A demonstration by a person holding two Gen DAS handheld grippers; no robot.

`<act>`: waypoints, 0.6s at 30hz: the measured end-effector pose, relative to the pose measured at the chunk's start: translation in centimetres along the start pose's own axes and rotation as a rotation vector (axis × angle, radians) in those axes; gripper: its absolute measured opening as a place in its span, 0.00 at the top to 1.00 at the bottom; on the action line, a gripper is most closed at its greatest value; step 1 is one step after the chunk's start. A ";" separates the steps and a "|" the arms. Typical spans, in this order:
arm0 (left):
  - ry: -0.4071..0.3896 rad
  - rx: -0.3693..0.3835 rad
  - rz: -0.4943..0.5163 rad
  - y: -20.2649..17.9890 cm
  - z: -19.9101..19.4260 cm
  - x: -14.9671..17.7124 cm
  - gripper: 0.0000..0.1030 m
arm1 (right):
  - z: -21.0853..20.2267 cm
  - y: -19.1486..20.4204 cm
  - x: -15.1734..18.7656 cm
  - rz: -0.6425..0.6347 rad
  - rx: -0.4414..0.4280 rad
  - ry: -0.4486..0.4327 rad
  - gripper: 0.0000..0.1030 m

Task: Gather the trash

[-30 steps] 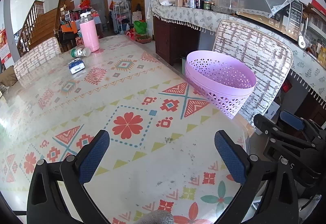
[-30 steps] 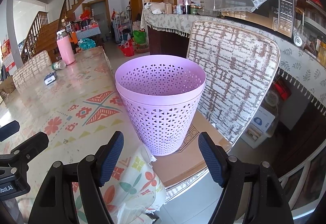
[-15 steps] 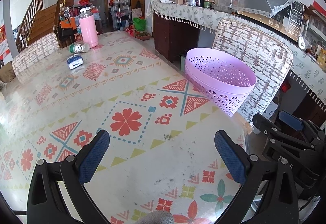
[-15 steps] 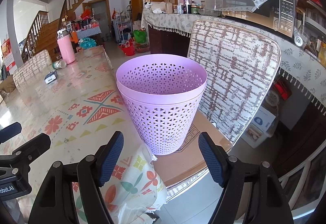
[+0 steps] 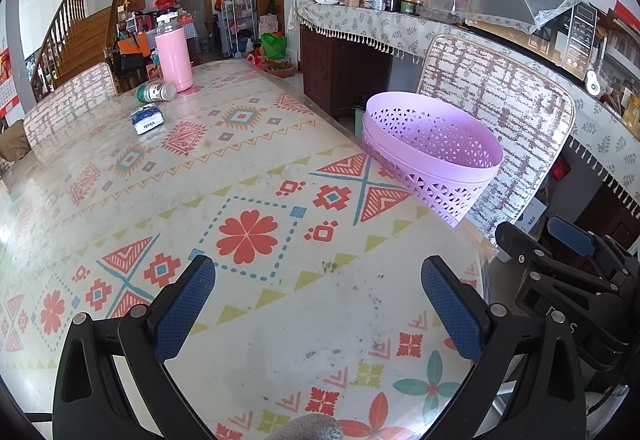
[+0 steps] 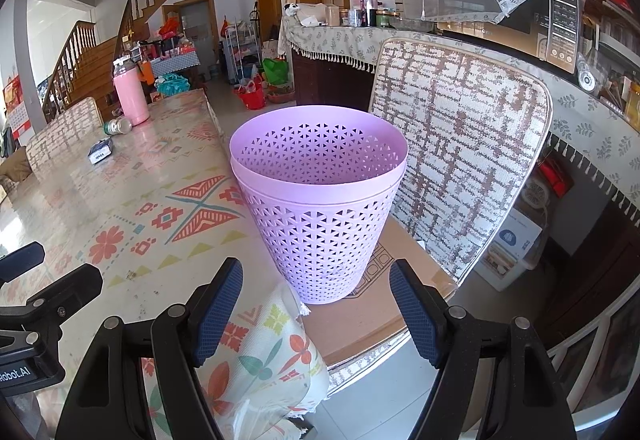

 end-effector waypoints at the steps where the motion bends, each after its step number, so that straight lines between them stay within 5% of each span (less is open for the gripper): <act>1: 0.001 -0.002 -0.001 0.1 0.0 -0.1 0.01 | 0.0 0.0 0.0 0.000 -0.002 0.001 0.22; 18: 0.001 -0.003 -0.010 0.4 -0.2 -0.1 0.01 | -0.2 0.3 0.0 -0.009 -0.008 -0.001 0.22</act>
Point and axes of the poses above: each gripper's, at about its wrist camera, not at the fingertips, and z roughly the way its jaws point, y to its left, x to its underside, the point moved 2 cm from there along z, roughly the way its jaws point, and after that the axes turned 7 degrees about -y, right-handed, at the moved point
